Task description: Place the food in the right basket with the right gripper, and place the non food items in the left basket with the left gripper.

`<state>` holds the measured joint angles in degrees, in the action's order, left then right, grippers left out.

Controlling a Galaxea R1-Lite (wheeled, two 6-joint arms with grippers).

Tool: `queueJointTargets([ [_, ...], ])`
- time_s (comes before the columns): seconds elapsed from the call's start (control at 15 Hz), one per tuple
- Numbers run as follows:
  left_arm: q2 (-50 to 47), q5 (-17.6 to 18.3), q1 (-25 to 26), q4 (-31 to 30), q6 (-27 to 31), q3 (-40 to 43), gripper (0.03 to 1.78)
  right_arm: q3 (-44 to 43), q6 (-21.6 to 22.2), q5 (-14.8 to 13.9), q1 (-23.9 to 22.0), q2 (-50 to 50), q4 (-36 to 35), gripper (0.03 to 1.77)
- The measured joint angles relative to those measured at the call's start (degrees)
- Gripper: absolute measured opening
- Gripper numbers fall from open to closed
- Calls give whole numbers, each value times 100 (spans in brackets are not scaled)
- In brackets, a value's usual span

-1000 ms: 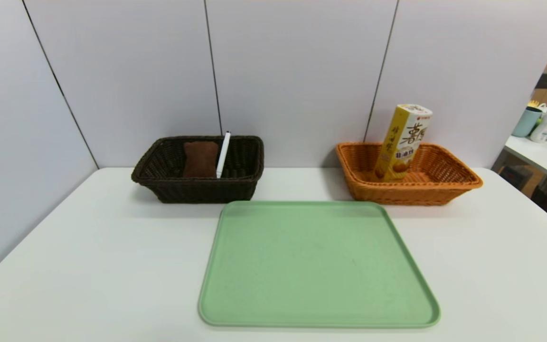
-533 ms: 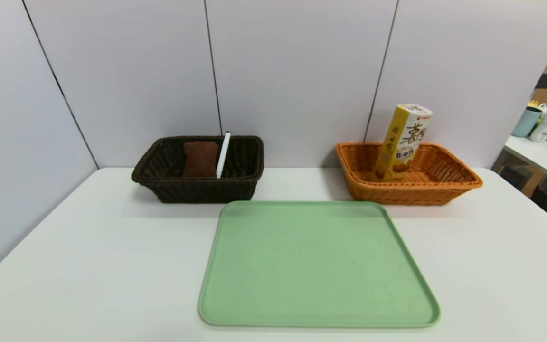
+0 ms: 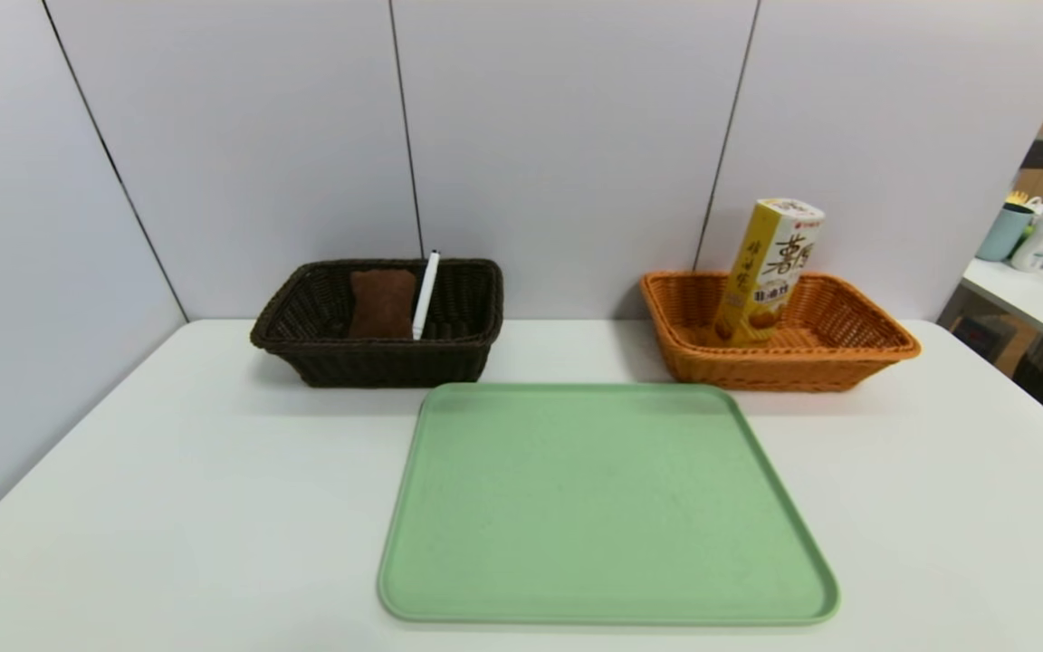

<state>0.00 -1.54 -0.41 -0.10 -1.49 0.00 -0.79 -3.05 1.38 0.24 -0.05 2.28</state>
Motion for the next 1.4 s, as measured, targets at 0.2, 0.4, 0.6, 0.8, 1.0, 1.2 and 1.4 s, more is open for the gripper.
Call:
queueJointTargets([
  [0.2, 0, -15, 4, 51, 9, -11, 169, -15, 286, -94, 0, 0, 55, 170],
  [0.4, 30, 0, 0, 152, -16, -52, 169, -22, 441, -133, 0, 0, 6, 170],
  [0.6, 55, 9, -2, 172, -116, -77, 169, -11, 480, -148, -2, 0, -9, 170],
  [0.8, 16, -9, -2, 152, -182, -79, 169, 0, 489, -148, -2, 0, -17, 170],
  [1.0, 7, -22, -2, 141, -358, -73, 169, 5, 494, -148, 0, 0, -28, 170],
  [1.2, 5, -20, -2, 141, -374, -71, 169, 6, 497, -148, 0, 0, -28, 170],
  [1.4, 2, -20, -2, 130, -372, -71, 169, 9, 494, -145, 0, 0, -28, 170],
])
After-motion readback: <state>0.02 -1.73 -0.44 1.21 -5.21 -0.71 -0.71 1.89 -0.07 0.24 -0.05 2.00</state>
